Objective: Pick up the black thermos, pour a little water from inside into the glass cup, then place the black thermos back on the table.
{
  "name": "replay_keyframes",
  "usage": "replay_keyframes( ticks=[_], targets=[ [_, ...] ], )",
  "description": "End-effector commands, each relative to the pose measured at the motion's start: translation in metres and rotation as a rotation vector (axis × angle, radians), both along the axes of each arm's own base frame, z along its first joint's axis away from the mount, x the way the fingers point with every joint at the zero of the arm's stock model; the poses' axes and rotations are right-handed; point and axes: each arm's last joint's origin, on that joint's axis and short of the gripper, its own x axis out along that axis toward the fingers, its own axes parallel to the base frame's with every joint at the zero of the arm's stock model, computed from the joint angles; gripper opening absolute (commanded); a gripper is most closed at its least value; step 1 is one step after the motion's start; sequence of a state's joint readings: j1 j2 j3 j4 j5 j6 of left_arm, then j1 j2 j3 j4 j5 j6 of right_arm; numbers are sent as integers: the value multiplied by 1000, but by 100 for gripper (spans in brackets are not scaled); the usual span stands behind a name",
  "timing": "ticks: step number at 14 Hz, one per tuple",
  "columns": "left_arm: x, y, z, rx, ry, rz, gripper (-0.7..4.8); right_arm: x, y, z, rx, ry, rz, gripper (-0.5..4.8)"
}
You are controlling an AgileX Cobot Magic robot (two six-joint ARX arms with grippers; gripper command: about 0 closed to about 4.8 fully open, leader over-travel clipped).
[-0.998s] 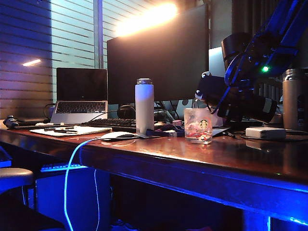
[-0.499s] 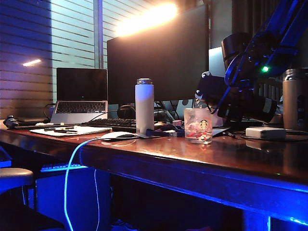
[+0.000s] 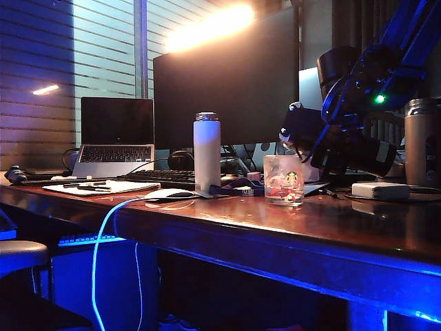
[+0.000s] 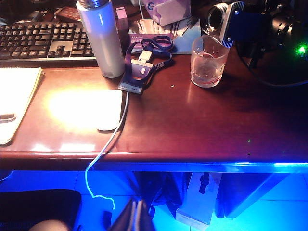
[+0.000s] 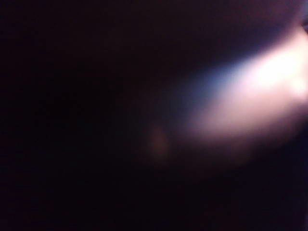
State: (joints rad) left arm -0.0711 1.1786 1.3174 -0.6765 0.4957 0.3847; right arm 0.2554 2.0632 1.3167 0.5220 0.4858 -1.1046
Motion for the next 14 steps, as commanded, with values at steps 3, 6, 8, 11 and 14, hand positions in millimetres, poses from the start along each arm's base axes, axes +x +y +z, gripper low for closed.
replay_keyframes(
  ticks=[3, 6, 8, 11, 14],
  targets=[
    [-1, -1, 2, -3, -11, -7, 23, 0, 4, 19, 64, -110, -3, -2],
    [-1, -1, 2, -3, -11, -7, 23, -2, 13, 19, 141, -125, 25, -2],
    [-1, -1, 2, -3, -11, -7, 23, -2, 14, 19, 248, -151, 3, -2],
    [-1, -1, 2, -3, -11, -7, 23, -4, 11, 25, 394, -214, -86, -2],
    [-1, -1, 2, -3, -12, -7, 23, -8, 10, 40, 552, -279, -101, -2]
  ],
)
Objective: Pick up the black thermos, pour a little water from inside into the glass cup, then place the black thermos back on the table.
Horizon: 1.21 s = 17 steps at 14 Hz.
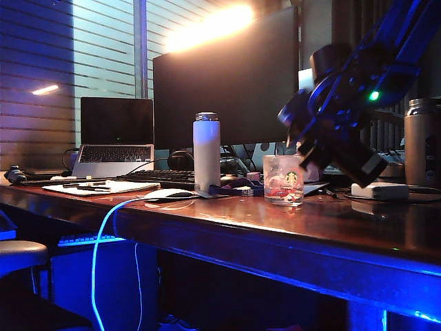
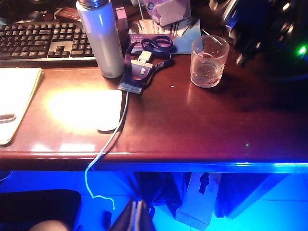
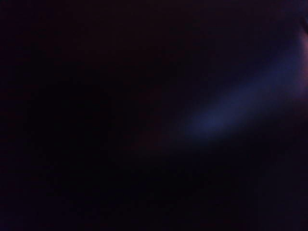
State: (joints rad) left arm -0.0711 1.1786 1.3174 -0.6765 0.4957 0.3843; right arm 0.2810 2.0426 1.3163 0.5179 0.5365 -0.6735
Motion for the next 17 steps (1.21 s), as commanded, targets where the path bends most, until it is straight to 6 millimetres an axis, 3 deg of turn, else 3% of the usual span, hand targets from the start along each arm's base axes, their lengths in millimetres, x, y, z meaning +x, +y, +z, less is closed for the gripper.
replay_keyframes(
  ticks=[1, 12, 15, 17],
  targets=[
    [-1, -1, 2, -3, -12, -7, 23, -6, 0, 37, 191, -175, -27, -2],
    [-1, 0, 1, -19, 8, 4, 23, -54, -12, 131, 397, -312, 42, -2],
    [-1, 0, 1, -18, 8, 4, 23, -67, -15, 133, 453, -306, 90, -2],
    [-1, 0, 1, -19, 8, 4, 23, -75, -16, 118, 499, -265, 126, -2]
  ],
)
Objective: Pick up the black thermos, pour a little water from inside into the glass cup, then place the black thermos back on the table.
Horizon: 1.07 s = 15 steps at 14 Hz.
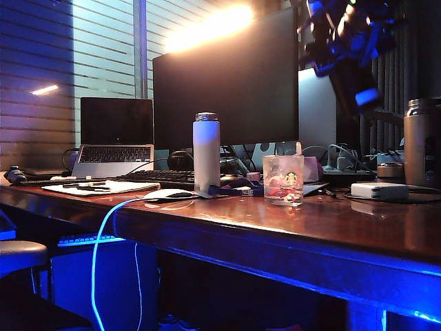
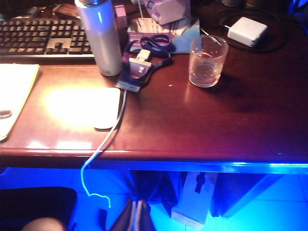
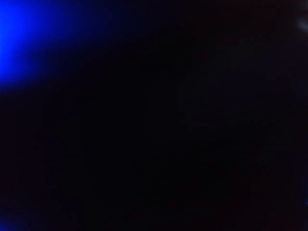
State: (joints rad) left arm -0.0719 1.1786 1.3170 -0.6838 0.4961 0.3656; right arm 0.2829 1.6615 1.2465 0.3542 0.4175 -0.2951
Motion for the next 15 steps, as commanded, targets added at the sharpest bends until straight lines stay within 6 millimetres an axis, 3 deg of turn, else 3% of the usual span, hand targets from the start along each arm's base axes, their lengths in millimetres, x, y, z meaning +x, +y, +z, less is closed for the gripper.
replay_keyframes(
  ticks=[1, 10, 15],
  targets=[
    [-1, 0, 2, -6, -9, -4, 23, -13, -1, -5, 96, -55, 62, -2],
    [-1, 0, 2, -6, -9, -4, 23, -50, -8, -84, 199, -64, 161, -2],
    [-1, 0, 2, -5, -9, -3, 23, -48, -6, -113, 261, -29, 205, -2]
  ],
)
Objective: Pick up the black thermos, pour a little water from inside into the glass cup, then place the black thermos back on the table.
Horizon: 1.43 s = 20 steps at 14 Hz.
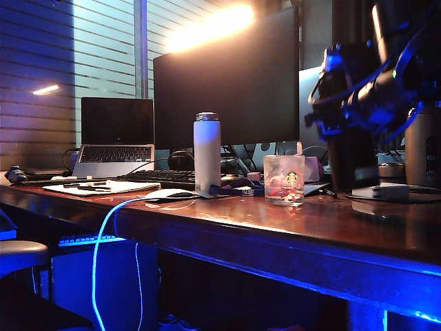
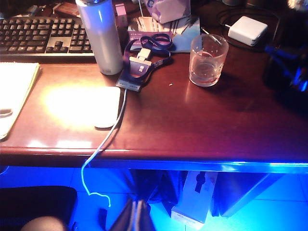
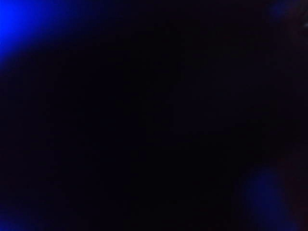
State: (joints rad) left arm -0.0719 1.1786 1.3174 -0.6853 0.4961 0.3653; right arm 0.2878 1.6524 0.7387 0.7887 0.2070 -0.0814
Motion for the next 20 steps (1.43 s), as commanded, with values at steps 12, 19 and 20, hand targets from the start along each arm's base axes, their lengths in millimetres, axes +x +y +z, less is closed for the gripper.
replay_keyframes(
  ticks=[12, 19, 20],
  targets=[
    [-1, 0, 2, -5, -10, -3, 23, 7, 4, -11, 65, -104, 51, -1],
    [-1, 0, 2, -5, -10, -3, 23, 4, 6, -18, 59, -51, 139, 242],
    [-1, 0, 2, -5, -10, -3, 23, 3, 5, -21, 57, -43, 139, 330]
  ],
)
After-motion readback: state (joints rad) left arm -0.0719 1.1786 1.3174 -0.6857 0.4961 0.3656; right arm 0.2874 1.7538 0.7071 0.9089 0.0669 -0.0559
